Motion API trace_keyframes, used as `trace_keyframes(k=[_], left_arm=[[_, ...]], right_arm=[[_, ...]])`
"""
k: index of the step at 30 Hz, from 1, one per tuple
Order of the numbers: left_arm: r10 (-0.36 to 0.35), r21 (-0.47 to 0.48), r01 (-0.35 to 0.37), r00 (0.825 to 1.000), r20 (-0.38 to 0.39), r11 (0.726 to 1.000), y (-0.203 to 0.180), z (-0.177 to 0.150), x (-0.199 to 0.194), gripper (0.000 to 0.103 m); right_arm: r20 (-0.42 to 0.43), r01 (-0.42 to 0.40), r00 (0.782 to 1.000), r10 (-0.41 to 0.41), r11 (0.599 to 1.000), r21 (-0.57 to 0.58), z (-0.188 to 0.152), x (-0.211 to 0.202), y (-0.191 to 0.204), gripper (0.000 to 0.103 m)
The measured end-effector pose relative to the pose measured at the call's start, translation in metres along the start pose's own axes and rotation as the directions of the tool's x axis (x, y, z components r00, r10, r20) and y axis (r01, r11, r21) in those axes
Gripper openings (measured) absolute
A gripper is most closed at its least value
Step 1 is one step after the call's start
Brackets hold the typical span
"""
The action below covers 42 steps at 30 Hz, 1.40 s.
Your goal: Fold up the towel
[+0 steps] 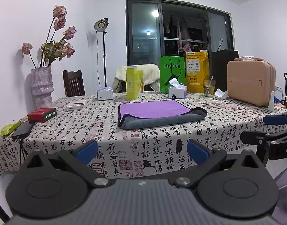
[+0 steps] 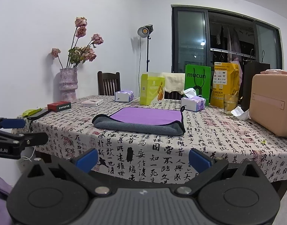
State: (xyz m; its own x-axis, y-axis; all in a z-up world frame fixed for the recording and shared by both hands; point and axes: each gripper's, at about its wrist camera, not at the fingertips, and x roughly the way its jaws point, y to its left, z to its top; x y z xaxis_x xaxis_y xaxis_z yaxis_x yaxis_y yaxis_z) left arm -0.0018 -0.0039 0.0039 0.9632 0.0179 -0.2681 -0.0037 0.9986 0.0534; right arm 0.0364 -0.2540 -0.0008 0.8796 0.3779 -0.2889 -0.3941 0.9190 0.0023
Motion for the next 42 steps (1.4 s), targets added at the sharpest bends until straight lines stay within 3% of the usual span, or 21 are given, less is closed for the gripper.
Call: trace_keyframes(k=[13,18,25,38,42], left_arm=[[0.01,0.013,-0.011,0.999,0.034,1.0,-0.002,0.01,0.006,0.103],[-0.023,0.009,0.023,0.999,0.023,1.0,0.002,0.014,0.016,0.103],[0.025,0.0,-0.025,0.997,0.069,1.0,0.01,0.026,0.045,0.103],[0.028,-0.01,-0.028,0.999,0.041,1.0,0.025,0.039,0.106,0.103],[0.008,-0.01,-0.008,1.0,-0.011,1.0,0.031,0.045,0.138,0.103]], right_arm=[[0.037,0.018,0.999,-0.018,1.0,0.003,0.007,0.003,-0.009,0.103],[0.049,0.029,0.998,-0.029,1.0,0.004,0.01,0.006,-0.016,0.103],[0.073,0.071,0.995,-0.072,0.997,0.01,0.016,0.027,-0.037,0.103],[0.107,0.083,0.991,-0.086,0.996,0.032,0.033,0.083,-0.08,0.103],[0.096,0.074,0.993,-0.076,0.997,0.027,0.043,0.107,-0.092,0.103]])
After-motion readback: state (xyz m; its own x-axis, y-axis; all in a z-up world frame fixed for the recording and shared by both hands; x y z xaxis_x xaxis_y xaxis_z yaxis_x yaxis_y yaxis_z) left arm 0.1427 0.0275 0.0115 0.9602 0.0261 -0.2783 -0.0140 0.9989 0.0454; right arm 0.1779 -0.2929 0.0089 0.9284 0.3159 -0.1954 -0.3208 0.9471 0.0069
